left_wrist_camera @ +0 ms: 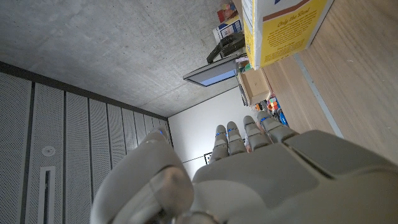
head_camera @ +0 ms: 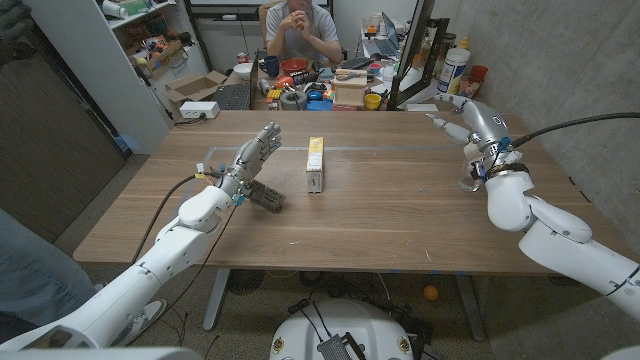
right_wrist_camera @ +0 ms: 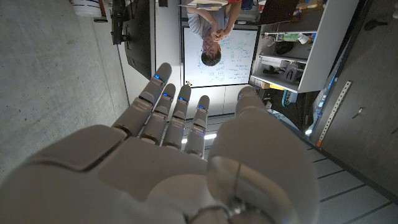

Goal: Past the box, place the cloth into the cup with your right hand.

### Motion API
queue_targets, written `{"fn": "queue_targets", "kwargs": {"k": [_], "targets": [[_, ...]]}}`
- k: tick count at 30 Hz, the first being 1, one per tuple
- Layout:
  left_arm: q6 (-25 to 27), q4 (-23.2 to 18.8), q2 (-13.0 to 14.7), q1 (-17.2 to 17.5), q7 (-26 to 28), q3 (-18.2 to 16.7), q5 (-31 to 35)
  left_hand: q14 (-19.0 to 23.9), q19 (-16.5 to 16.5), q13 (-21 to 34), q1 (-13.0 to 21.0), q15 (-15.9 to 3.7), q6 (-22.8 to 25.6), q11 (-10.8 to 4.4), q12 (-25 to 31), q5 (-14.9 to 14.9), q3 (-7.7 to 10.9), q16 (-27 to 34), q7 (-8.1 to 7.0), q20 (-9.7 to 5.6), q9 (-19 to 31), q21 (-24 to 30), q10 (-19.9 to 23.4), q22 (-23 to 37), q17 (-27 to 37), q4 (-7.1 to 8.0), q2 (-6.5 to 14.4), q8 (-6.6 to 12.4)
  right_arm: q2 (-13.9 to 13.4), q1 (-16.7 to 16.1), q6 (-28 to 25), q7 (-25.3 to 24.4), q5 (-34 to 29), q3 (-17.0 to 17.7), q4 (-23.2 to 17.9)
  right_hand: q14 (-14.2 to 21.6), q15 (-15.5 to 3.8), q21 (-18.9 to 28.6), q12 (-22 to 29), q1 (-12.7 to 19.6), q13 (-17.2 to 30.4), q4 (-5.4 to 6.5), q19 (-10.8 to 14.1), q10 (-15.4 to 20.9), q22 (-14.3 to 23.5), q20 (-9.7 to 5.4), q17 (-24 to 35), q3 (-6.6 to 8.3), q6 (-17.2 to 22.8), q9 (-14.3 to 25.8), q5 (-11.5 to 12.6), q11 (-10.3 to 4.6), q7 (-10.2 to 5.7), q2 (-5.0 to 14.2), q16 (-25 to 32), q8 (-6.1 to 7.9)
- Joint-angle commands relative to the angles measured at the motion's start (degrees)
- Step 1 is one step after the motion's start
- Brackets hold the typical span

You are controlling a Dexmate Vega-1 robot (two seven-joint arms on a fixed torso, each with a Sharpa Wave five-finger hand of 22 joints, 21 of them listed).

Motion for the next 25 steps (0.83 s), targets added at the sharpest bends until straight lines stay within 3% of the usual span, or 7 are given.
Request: {"fn": "queue_targets", "kwargs": {"k": [1, 4, 6, 16, 25], "targets": [[-4.6, -2.4, 1.8, 2.4, 0.4, -2.7, 1.1, -0.2, -0.1, 0.3, 0.1, -0.03, 0.3, 0.16, 0.1, -0.1, -0.19, -0.1, 0.43, -0.71, 0.2, 0.1, 0.2, 0.2, 0.3, -0.13, 0.6, -0.02, 8.5, 3.0, 14.1, 1.2, 5.6, -2.6, 5.5, -1.5, 0.42, -0.8, -0.6, -0.2, -1.0, -0.08, -1.1, -1.4, 0.1, -2.36, 0.2, -0.02, -1.7, -0.2, 0.1, 0.07, 0.16, 0.72, -0.4, -0.3], [-4.9, -3.3, 2.9, 2.9, -0.1, -3.4, 1.2, -0.3, -0.2, 0.3, 0.2, -0.06, 0.3, 0.19, 0.1, -0.1, -0.21, -0.1, 0.44, -0.74, 0.2, 0.1, 0.1, 0.2, 0.3, -0.15, 0.6, -0.01, 10.2, 3.5, 15.0, 1.9, 6.3, -3.3, 5.8, -1.9, 0.68, -1.1, -0.9, -0.4, -1.6, -0.05, -1.3, -2.2, 0.1, -2.32, 0.2, -0.05, -2.8, -0.4, 0.1, 0.18, 0.44, 0.87, -0.3, -0.42], [-5.3, -3.6, 3.5, 3.3, -0.6, -4.0, 0.9, -0.3, -0.2, 0.3, 0.2, -0.09, 0.3, 0.17, 0.1, -0.1, -0.21, -0.1, 0.42, -0.75, 0.2, 0.1, 0.1, 0.2, 0.3, -0.17, 0.6, -0.02, 11.2, 3.7, 14.6, 2.2, 6.1, -3.8, 5.6, -2.2, 0.89, -1.3, -0.8, -0.5, -2.0, -0.07, -1.3, -2.0, 0.1, -2.23, 0.2, -0.06, -3.1, -0.5, 0.1, 1.31, 0.73, 0.96, -0.3, -0.32], [-7.1, -3.4, 5.0, 4.3, -3.4, -5.9, -0.7, -0.3, -0.4, 0.3, 0.3, -0.09, 0.3, 0.07, 0.1, -0.1, -0.28, -0.1, 0.29, -0.78, 0.2, 0.0, 0.1, 0.2, 0.3, -0.22, 0.7, -0.01, 15.1, 4.2, 13.2, 1.6, 3.1, -6.5, 4.3, -2.0, 0.9, -1.5, -0.7, -0.6, -2.5, -0.04, -1.4, -1.8, 0.1, -2.1, 0.2, -0.01, -2.9, -0.6, 0.1, 0.88, 0.59, 1.26, -0.1, 0.04], [-7.8, -2.3, 4.8, 3.4, -5.6, -5.5, -1.0, -0.4, -0.6, 0.2, 0.4, -0.13, 0.4, -0.02, 0.1, -0.2, -0.35, -0.1, 0.25, -0.78, 0.2, -0.1, 0.1, 0.1, 0.3, -0.25, 0.7, -0.01, 16.2, 4.6, 12.0, 2.5, 2.0, -7.4, 4.0, -1.9, 0.98, -1.7, -0.6, -0.7, -3.0, -0.06, -1.4, -1.7, 0.1, -1.96, 0.2, 0.07, -2.3, -0.7, 0.0, 0.94, 0.26, 1.52, 0.1, 0.41]]}}
